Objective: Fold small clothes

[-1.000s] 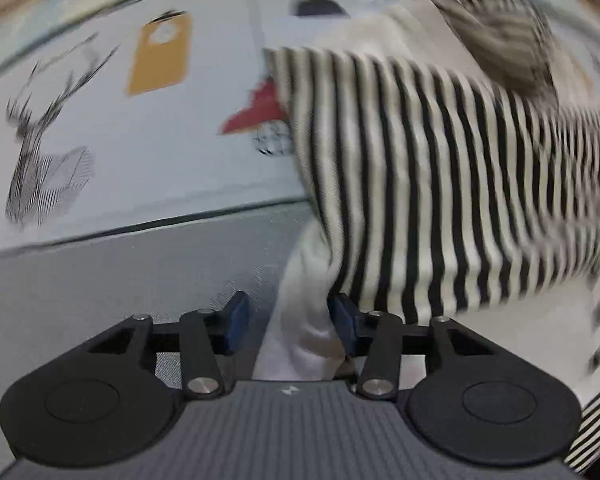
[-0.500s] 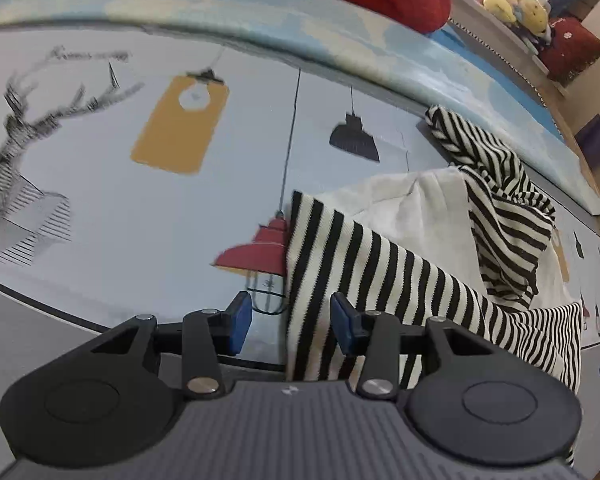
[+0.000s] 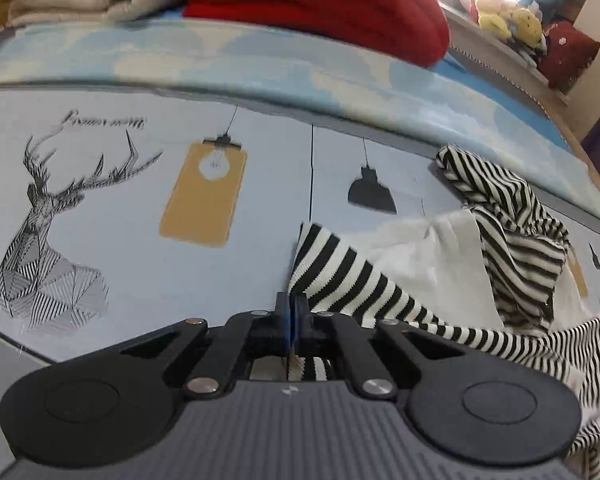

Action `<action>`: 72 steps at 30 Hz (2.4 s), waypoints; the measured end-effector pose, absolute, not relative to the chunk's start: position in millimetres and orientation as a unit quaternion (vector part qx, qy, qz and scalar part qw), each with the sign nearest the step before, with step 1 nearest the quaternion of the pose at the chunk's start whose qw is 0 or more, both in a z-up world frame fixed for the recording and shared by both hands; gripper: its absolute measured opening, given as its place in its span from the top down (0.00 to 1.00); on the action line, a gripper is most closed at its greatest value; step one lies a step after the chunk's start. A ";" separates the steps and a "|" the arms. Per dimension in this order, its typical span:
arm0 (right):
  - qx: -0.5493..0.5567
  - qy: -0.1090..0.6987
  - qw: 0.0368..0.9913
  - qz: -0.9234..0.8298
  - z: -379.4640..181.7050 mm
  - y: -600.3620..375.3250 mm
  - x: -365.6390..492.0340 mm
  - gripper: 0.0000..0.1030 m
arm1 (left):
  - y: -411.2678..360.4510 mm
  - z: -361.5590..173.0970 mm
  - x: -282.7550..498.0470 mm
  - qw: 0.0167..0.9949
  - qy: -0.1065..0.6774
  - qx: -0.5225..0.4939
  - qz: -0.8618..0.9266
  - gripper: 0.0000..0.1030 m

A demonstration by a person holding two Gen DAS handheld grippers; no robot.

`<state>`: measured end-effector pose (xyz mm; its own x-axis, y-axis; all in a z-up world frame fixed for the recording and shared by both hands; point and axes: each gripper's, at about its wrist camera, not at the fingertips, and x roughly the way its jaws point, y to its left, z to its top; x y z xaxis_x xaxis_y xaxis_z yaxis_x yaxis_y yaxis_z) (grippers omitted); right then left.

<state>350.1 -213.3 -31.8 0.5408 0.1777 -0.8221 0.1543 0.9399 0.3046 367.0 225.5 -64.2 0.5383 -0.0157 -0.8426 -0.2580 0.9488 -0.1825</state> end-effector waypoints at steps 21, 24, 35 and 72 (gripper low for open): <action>0.121 0.580 0.806 -0.017 -92.8 -205.8 351.3 0.59 | 177.4 -82.9 330.6 0.803 0.595 0.009 0.030 0.48; 0.113 0.584 0.803 -0.022 -97.5 -204.7 348.5 0.69 | 167.8 -59.5 328.1 0.835 0.549 0.026 0.035 0.48; 0.131 0.527 0.837 -0.061 -85.4 -224.1 345.1 0.97 | 148.0 -98.8 327.9 0.799 0.598 0.059 0.028 0.48; 0.120 0.408 0.904 0.033 -21.7 -186.8 340.9 0.44 | 110.8 -8.5 332.4 0.922 0.385 0.023 0.025 0.44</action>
